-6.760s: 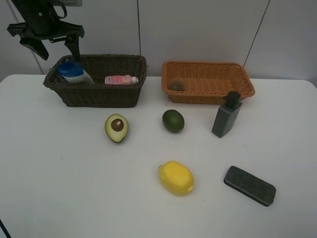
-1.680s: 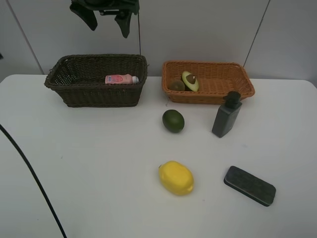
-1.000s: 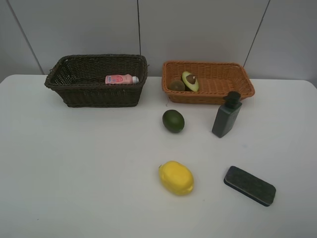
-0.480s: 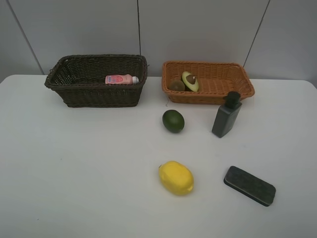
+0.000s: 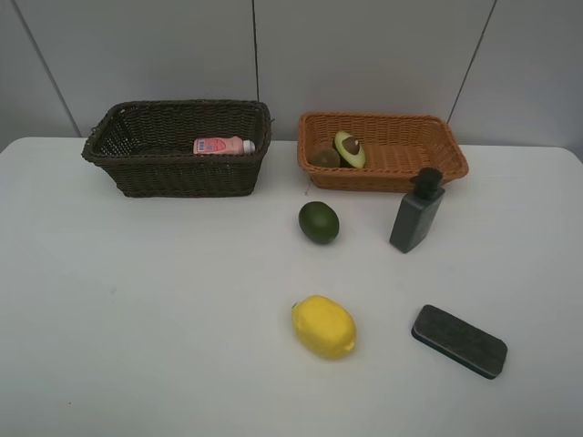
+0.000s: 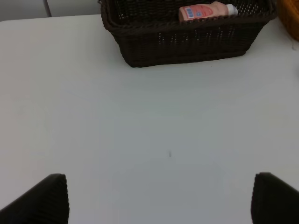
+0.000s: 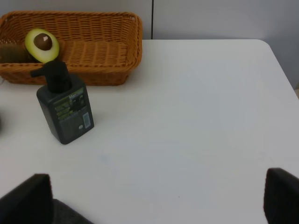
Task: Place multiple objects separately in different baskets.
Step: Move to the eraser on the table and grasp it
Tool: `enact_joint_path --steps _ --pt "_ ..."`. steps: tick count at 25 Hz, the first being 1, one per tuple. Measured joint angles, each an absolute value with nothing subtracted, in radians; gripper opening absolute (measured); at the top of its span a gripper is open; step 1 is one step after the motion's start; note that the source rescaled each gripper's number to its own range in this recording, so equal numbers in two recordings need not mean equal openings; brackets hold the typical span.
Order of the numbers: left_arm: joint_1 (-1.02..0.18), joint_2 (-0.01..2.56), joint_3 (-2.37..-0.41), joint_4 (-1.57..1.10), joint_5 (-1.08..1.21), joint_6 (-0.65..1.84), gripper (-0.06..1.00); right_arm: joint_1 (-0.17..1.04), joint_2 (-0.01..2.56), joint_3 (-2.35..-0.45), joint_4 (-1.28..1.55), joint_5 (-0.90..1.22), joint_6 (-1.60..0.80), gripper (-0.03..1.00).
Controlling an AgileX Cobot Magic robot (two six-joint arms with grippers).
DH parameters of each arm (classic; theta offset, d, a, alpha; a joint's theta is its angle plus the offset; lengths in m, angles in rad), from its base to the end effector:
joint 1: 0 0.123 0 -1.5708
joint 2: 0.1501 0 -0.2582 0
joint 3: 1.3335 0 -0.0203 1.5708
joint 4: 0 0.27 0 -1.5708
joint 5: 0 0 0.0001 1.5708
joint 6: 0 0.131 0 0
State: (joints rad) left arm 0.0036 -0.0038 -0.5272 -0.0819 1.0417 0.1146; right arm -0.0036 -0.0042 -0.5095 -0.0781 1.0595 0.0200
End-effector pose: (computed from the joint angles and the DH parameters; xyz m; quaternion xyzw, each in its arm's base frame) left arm 0.0720 -0.0090 0.2800 0.0484 0.8378 -0.0088 0.5437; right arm 0.0730 -0.0092 0.2721 0.0118 0.8486 -0.0347 0.5278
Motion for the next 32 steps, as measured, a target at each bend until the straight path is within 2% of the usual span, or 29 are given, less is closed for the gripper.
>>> enact_joint_path --steps 32 --pt "-0.001 -0.007 -0.510 -0.086 1.056 0.069 1.00 -0.004 -0.004 -0.510 -0.082 1.059 0.020 0.98"
